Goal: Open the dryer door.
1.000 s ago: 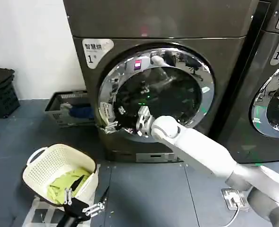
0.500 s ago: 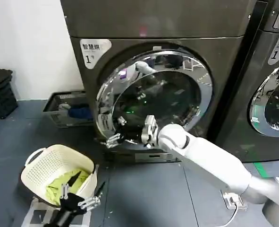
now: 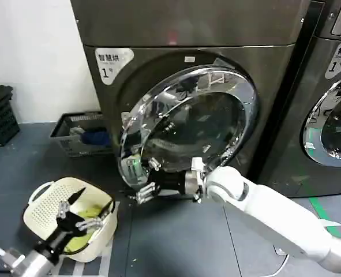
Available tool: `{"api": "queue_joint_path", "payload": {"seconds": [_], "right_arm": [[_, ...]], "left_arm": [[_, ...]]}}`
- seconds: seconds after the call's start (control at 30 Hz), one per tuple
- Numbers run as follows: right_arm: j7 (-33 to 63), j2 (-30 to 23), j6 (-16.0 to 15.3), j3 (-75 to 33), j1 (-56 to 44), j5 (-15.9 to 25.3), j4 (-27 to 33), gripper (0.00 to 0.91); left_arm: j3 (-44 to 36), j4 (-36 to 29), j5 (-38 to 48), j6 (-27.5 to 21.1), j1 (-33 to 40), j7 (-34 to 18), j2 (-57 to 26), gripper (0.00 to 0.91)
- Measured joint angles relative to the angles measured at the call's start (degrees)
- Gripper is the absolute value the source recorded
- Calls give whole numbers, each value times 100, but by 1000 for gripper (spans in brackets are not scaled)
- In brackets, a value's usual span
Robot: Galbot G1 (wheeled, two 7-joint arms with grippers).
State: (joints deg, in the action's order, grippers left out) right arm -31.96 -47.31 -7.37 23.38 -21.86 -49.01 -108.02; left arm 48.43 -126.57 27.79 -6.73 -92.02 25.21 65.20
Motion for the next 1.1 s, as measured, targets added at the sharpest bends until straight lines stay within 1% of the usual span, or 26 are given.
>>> {"api": "queue_joint_path", "payload": {"seconds": [0.07, 0.2, 0.4, 0.57, 0.7, 0.87, 1.03, 1.1], "right_arm": [[-90, 104, -1, -88, -118, 4, -142, 907], [-274, 341, -1, -318, -400, 21, -395, 907], [-622, 627, 18, -732, -855, 129, -666, 907], [-910, 845, 79, -1114, -1318, 142, -820, 907], [-1067, 1020, 116, -1540, -1813, 186, -1041, 907], [-1289, 1194, 201, -2198, -2522, 281, -1263, 907], [-1319, 1293, 214, -2856, -3204, 296, -1499, 907], [-1309, 1321, 217, -3097, -3460, 293, -1578, 907]], "left_arm": [[41, 131, 197, 2, 142, 7, -128, 907], [39, 361, 302, 23, 392, 32, -376, 907], [-94, 743, 371, 95, 757, 248, -695, 907], [-320, 1054, 436, 204, 1046, 451, -985, 907], [-612, 1272, 507, 288, 1303, 602, -1253, 907], [-1092, 1608, 654, 492, 1838, 821, -1657, 907], [-1731, 1888, 672, 635, 2458, 1121, -1981, 907], [-2064, 1968, 653, 669, 2723, 1165, -2038, 907]]}}
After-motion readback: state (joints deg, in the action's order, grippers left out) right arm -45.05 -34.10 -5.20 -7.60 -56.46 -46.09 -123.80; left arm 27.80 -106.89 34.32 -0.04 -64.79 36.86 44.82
